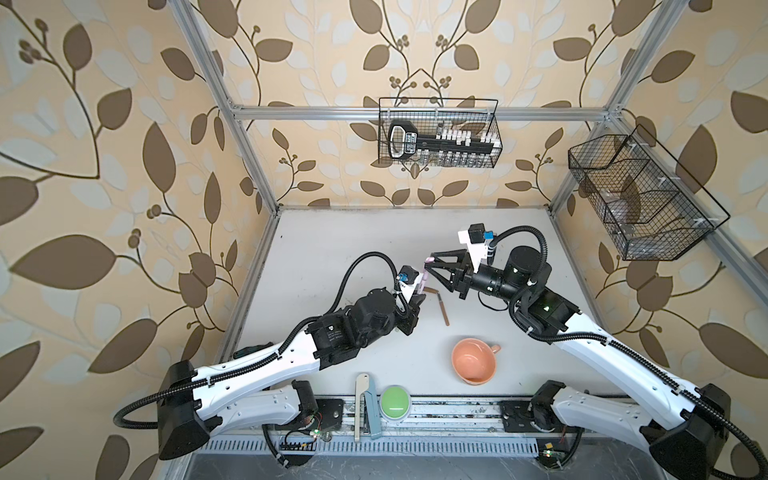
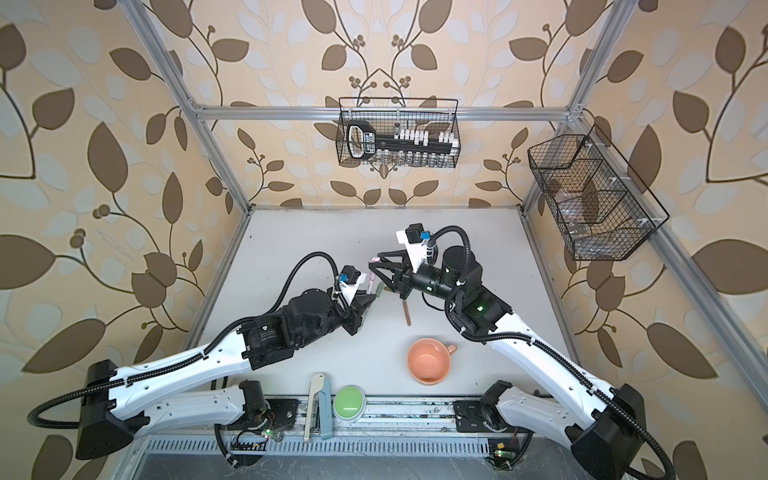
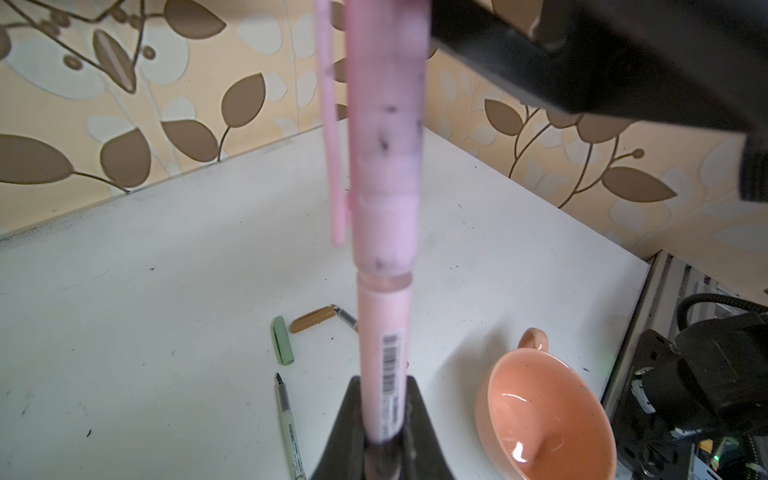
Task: Insert the pens into the pen caps
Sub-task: 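Press the pink cap down onto the pen with the right gripper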
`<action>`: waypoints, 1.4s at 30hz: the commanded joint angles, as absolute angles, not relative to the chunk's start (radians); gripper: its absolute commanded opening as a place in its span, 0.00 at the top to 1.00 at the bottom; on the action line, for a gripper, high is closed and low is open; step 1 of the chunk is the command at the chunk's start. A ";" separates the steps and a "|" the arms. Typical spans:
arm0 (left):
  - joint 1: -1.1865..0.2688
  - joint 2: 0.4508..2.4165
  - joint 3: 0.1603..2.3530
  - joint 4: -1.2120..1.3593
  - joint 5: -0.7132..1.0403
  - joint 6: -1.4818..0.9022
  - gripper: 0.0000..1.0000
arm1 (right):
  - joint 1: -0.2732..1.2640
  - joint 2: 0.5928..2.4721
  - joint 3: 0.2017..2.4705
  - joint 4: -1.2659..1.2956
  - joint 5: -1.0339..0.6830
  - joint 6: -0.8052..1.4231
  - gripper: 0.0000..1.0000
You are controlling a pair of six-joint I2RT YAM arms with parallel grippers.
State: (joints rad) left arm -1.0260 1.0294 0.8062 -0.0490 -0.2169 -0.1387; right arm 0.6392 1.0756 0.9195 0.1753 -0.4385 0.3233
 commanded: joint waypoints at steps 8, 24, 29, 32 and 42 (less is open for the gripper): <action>-1.017 1.018 0.810 -0.012 -0.220 -0.137 1.00 | 0.634 1.110 0.945 0.184 -0.466 0.321 0.86; -0.861 1.147 0.961 0.135 -0.178 -0.021 1.00 | 0.627 1.207 0.870 0.110 -0.460 0.324 1.00; -0.824 1.171 1.003 0.166 -0.107 0.046 1.00 | 0.635 1.218 0.838 0.117 -0.449 0.353 1.00; -0.812 1.196 1.052 0.186 -0.081 0.107 1.00 | 0.647 1.220 0.806 0.116 -0.424 0.364 1.00; -0.804 1.187 1.125 0.195 0.014 0.200 1.00 | 0.669 1.126 0.713 0.108 -0.438 0.434 1.00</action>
State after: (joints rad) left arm -0.8165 1.2484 0.9844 -0.1452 -0.0139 0.1604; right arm 0.6174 1.1049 0.7914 0.3378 -0.2901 0.3954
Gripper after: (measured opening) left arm 0.125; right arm 0.105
